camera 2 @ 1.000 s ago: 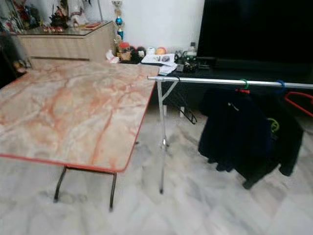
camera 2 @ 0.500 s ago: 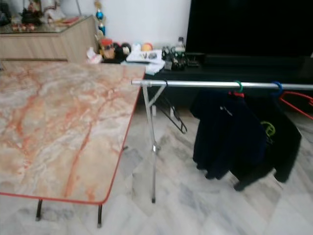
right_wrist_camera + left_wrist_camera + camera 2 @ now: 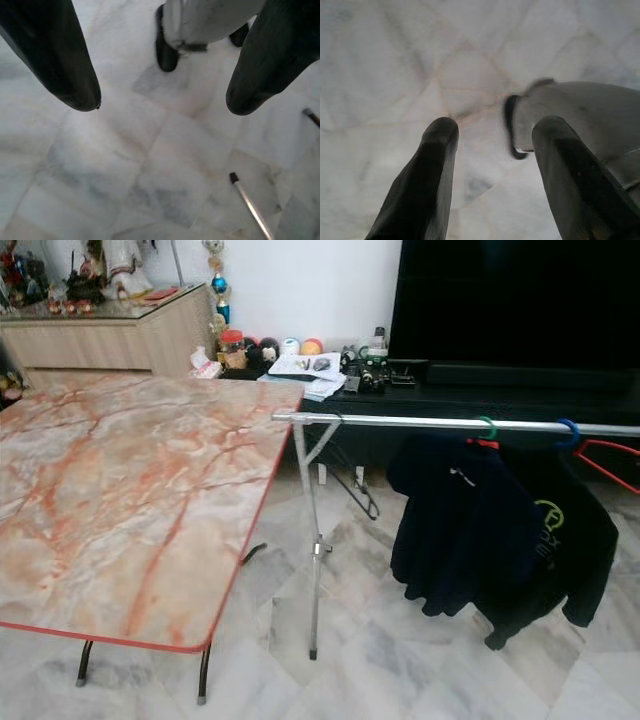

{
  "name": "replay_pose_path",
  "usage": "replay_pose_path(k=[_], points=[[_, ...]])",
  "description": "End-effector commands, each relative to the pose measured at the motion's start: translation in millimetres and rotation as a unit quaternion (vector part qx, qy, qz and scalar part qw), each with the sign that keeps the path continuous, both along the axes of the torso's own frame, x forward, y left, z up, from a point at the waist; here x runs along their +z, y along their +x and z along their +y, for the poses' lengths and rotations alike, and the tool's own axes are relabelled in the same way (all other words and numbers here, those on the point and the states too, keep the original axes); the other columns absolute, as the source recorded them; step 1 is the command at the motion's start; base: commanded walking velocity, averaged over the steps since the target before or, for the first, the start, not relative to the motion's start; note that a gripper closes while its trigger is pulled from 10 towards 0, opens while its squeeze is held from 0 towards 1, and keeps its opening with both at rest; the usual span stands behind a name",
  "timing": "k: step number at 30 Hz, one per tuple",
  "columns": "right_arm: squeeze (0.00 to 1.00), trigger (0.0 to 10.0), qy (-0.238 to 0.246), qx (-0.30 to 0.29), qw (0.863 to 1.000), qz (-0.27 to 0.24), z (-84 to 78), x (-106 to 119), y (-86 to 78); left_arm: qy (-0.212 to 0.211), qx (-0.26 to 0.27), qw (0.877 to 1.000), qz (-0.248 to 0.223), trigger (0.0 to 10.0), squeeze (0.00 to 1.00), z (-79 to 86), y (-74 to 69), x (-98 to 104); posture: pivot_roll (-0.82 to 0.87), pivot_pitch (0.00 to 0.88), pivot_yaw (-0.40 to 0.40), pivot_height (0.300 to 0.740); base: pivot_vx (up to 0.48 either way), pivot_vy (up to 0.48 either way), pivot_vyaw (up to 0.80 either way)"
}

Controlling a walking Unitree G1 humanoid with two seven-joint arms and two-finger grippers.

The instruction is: Hang hanger

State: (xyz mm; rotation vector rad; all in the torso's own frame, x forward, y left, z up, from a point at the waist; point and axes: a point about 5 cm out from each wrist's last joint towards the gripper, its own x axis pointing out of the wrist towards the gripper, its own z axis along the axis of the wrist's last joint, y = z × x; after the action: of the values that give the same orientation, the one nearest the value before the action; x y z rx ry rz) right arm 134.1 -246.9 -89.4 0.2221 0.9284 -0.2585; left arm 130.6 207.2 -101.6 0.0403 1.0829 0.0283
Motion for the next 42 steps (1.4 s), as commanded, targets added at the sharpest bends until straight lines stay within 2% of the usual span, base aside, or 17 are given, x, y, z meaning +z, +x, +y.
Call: replay_pose_path(k=[1, 7, 26, 42], points=[[0.00, 10.0, 0.006, 0.002, 1.000, -0.005, 5.3, 0.1, 4.6, 0.009, -0.001, 1.000, 0.006, 10.0, 0.00, 6.1, -2.8, 0.1, 0.16, 0.000, 0.023, 0.740, 0.000, -0.480, 0.00], [0.00, 10.0, 0.006, -0.001, 1.000, -0.006, 5.0, 0.5, 5.5, 0.006, -0.002, 1.000, 0.007, 10.0, 0.00, -0.1, -2.0, -0.9, 0.17, 0.000, 0.019, 0.740, 0.000, -0.459, 0.00], [0.00, 10.0, 0.002, 0.001, 1.000, -0.009, 1.9, 2.1, 7.7, -0.007, 0.015, 1.000, 0.004, 10.0, 0.00, -1.7, -3.0, -1.4, 0.17, 0.000, 0.007, 0.740, 0.000, 0.000, 0.00], [0.00, 10.0, 0.001, 0.003, 1.000, -0.011, 0.9, 2.9, 9.0, -0.009, 0.011, 1.000, 0.005, 10.0, 0.00, -1.0, -1.6, -0.9, 0.16, 0.000, 0.005, 0.740, 0.305, 0.000, 0.00]])
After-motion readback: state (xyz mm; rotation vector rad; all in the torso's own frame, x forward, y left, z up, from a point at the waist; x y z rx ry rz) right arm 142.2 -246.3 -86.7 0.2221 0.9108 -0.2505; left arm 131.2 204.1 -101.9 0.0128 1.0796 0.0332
